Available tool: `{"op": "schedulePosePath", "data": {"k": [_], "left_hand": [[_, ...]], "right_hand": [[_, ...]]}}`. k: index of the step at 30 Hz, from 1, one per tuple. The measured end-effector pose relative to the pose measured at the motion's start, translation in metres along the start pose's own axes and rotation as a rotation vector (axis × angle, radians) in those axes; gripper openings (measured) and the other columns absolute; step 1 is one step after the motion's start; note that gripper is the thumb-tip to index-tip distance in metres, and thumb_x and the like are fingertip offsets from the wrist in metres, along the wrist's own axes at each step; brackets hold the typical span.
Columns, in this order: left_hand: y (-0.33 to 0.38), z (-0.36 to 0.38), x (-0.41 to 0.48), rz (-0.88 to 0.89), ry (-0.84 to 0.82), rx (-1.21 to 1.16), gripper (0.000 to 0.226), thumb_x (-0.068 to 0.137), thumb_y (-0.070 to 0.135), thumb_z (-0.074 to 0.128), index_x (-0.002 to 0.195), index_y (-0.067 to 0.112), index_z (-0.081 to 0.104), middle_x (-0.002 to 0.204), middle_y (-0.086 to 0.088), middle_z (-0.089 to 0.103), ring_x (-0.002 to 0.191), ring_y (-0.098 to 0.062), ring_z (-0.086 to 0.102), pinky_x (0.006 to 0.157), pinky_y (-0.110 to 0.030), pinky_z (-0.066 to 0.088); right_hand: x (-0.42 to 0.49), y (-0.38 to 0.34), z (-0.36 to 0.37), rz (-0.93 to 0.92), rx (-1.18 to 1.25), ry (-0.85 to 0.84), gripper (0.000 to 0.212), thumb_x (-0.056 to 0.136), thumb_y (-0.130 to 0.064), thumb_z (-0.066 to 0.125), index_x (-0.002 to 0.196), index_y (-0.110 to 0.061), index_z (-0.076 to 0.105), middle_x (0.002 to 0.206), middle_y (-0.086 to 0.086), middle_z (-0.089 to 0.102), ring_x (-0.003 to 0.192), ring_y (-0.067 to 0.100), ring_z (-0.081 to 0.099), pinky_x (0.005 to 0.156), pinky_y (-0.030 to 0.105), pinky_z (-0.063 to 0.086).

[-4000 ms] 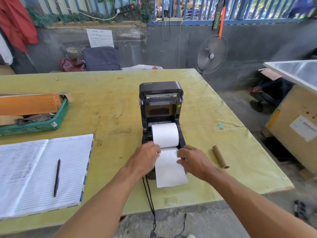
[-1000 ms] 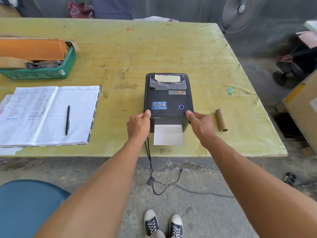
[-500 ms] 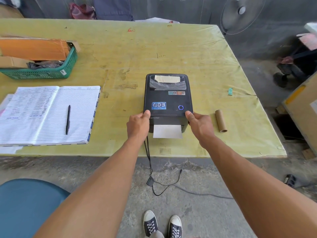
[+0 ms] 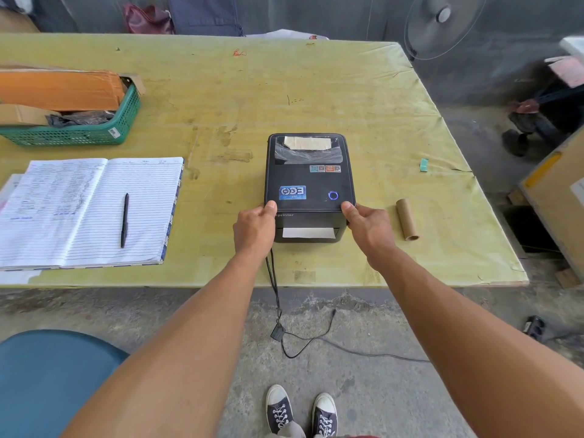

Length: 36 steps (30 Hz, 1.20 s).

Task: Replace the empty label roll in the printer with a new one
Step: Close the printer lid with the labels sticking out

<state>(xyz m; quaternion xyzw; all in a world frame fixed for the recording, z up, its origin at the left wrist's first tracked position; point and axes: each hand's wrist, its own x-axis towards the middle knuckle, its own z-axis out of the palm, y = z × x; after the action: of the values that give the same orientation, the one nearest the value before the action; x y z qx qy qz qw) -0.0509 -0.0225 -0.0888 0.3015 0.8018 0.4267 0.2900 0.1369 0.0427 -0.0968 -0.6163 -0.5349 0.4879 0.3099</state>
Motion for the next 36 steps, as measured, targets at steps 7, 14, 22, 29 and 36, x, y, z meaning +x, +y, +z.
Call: {"op": "schedulePosePath", "data": {"k": [7,14,22,29,36], "left_hand": [[-0.0012,-0.0002,0.0004,0.006,-0.001,-0.008,0.040,0.095,0.042,0.050,0.058,0.027,0.052,0.072,-0.005,0.063,0.062,-0.017,0.049,0.063,-0.034,0.038],[-0.0033,0.0008,0.0021,0.011,-0.005,-0.011,0.035,0.096,0.043,0.051,0.063,0.034,0.061,0.061,0.015,0.050,0.059,-0.003,0.046,0.064,-0.032,0.037],[-0.0066,0.0021,0.0047,0.017,-0.019,-0.027,0.037,0.096,0.043,0.051,0.081,0.017,0.073,0.062,0.015,0.050,0.064,-0.012,0.049,0.069,-0.031,0.036],[-0.0065,0.0020,0.0049,0.006,-0.016,-0.008,0.042,0.097,0.043,0.050,0.056,0.035,0.045,0.060,0.018,0.042,0.057,0.001,0.037,0.071,-0.030,0.035],[-0.0055,0.0011,0.0024,0.018,-0.030,0.012,0.039,0.097,0.043,0.049,0.060,0.028,0.050,0.062,0.010,0.050,0.058,-0.007,0.043,0.062,-0.033,0.035]], "right_hand": [[-0.0012,0.0005,0.0003,-0.002,0.009,0.002,0.039,0.097,-0.042,0.057,0.105,-0.007,0.073,0.110,0.019,0.074,0.109,0.034,0.066,0.098,0.047,0.050],[-0.0027,-0.0007,0.0006,-0.008,0.009,0.001,0.031,0.097,-0.041,0.057,0.104,-0.018,0.076,0.104,0.010,0.077,0.106,0.027,0.069,0.096,0.041,0.051],[-0.0045,-0.0024,0.0007,-0.002,0.011,0.004,0.032,0.097,-0.041,0.056,0.101,-0.016,0.075,0.108,0.016,0.075,0.108,0.031,0.068,0.098,0.045,0.051],[-0.0047,-0.0029,0.0012,0.000,0.015,0.006,0.029,0.098,-0.040,0.056,0.103,-0.020,0.075,0.104,0.010,0.077,0.106,0.027,0.069,0.098,0.043,0.052],[-0.0067,-0.0031,0.0015,-0.008,0.005,0.019,0.026,0.097,-0.041,0.057,0.097,-0.023,0.074,0.104,0.010,0.077,0.105,0.027,0.069,0.093,0.040,0.051]]}}
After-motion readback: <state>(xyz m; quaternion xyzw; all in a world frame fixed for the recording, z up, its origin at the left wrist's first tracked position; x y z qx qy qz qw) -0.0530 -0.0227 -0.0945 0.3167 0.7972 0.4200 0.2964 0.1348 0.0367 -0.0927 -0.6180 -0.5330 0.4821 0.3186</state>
